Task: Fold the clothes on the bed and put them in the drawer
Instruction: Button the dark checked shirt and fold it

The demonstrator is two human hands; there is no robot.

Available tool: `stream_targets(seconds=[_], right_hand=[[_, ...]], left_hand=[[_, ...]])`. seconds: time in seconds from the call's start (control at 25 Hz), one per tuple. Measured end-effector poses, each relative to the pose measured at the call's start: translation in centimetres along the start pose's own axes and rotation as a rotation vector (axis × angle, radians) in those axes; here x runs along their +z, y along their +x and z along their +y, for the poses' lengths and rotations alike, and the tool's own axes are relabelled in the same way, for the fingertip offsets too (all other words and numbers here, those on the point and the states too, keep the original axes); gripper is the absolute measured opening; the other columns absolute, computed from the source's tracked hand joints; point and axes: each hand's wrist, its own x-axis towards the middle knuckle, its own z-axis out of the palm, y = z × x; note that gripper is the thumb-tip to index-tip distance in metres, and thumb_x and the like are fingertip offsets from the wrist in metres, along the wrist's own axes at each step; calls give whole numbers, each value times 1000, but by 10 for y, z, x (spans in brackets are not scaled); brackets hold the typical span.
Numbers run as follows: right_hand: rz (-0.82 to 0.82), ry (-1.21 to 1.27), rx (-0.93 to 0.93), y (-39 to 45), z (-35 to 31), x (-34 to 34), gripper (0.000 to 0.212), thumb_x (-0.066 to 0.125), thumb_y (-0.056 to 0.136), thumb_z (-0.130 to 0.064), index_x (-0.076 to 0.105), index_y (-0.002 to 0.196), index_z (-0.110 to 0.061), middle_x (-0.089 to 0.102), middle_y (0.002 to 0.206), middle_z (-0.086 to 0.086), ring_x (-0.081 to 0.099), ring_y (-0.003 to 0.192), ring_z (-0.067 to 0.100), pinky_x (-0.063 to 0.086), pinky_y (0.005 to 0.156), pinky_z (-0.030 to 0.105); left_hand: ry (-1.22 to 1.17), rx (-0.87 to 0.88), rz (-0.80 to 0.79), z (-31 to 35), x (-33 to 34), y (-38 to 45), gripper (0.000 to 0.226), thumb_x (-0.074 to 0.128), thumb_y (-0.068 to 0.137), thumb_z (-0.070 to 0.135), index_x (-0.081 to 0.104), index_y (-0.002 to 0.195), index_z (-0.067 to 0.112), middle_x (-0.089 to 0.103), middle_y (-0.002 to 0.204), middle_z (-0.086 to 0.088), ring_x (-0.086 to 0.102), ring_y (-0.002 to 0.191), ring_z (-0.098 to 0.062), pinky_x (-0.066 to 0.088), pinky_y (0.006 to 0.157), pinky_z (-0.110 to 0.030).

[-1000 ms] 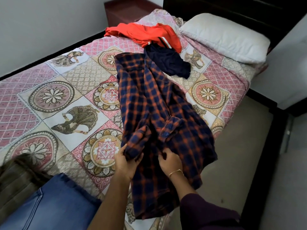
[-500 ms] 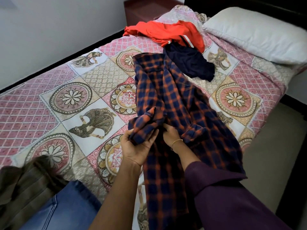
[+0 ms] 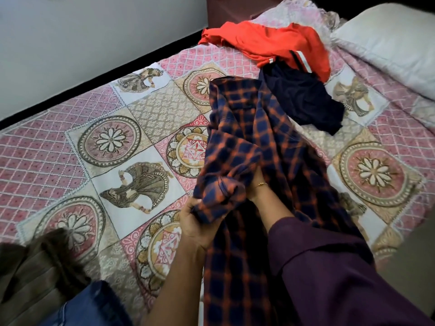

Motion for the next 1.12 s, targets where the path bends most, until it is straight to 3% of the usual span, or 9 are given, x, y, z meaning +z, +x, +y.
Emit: stream_targets(seconds=[0.16, 0.28, 0.36, 0.48, 0.68, 0.8, 0.88, 1.04, 1.12], right_hand=[[131, 54, -8, 23, -19, -6, 34, 29, 100, -13, 54, 78, -13, 54, 77, 2, 48, 67, 14, 45, 74, 24], [277, -214, -205, 31, -14, -23, 29, 32, 98, -8, 54, 116, -2, 55, 101, 6, 51, 91, 21, 35, 75, 24], [214, -295, -188, 32, -11, -36, 34, 31, 101, -18, 43, 130, -6, 47, 108, 4, 48, 103, 19, 34, 86, 27], [117, -516, -158, 41, -14, -41, 38, 36, 100, -26, 35, 134, -10, 49, 119, 8, 47, 102, 20, 30, 84, 26], [257, -477, -171, 39, -15, -39, 26, 35, 91, -4, 56, 103, 7, 51, 105, 17, 48, 97, 26, 34, 84, 28], [341, -373, -157, 20, -5, -37, 39, 38, 84, -26, 49, 55, -3, 48, 89, 18, 46, 84, 25, 32, 75, 30], [388, -365, -90, 2, 5, -42, 55, 47, 91, -45, 45, 49, -9, 50, 88, 17, 50, 80, 27, 37, 72, 33], [264, -845, -146, -45, 37, -59, 42, 57, 91, -34, 61, 109, 4, 48, 122, 18, 50, 112, 34, 41, 95, 37], [365, -830, -386, -70, 41, -60, 29, 57, 91, -21, 60, 110, 1, 52, 117, 17, 51, 108, 35, 42, 90, 39]], left_hand=[[29, -32, 125, -6, -13, 3, 32, 64, 42, 18, 60, 71, 8, 60, 65, -9, 56, 65, -26, 49, 60, -31], [56, -55, 159, -12, -21, 3, 24, 71, 34, 20, 69, 55, 9, 64, 64, -10, 63, 56, -24, 54, 55, -32], [84, -87, 155, -17, -23, 3, 18, 53, 53, 14, 70, 54, 7, 64, 67, -13, 63, 55, -24, 55, 54, -33], [133, -142, 92, -20, -18, 3, 29, 60, 39, 7, 71, 65, 1, 67, 71, -15, 65, 59, -25, 57, 56, -34], [359, -262, 100, -32, -21, -6, 39, 48, 46, 0, 58, 84, 0, 65, 63, -9, 61, 49, -18, 51, 47, -24], [401, -359, 138, -36, -26, -19, 19, 49, 63, 2, 57, 79, 0, 62, 59, -10, 60, 48, -21, 50, 43, -25], [565, -404, 225, -38, -27, -25, 12, 45, 81, 2, 57, 82, 4, 62, 66, -11, 60, 61, -23, 54, 49, -28], [1056, -136, 388, -53, -32, -39, 13, 55, 88, 21, 55, 95, 10, 64, 98, -14, 62, 83, -29, 53, 66, -35], [1460, 131, 564, -62, -28, -52, 39, 61, 83, 32, 50, 112, 9, 58, 113, -15, 56, 103, -33, 47, 83, -39]])
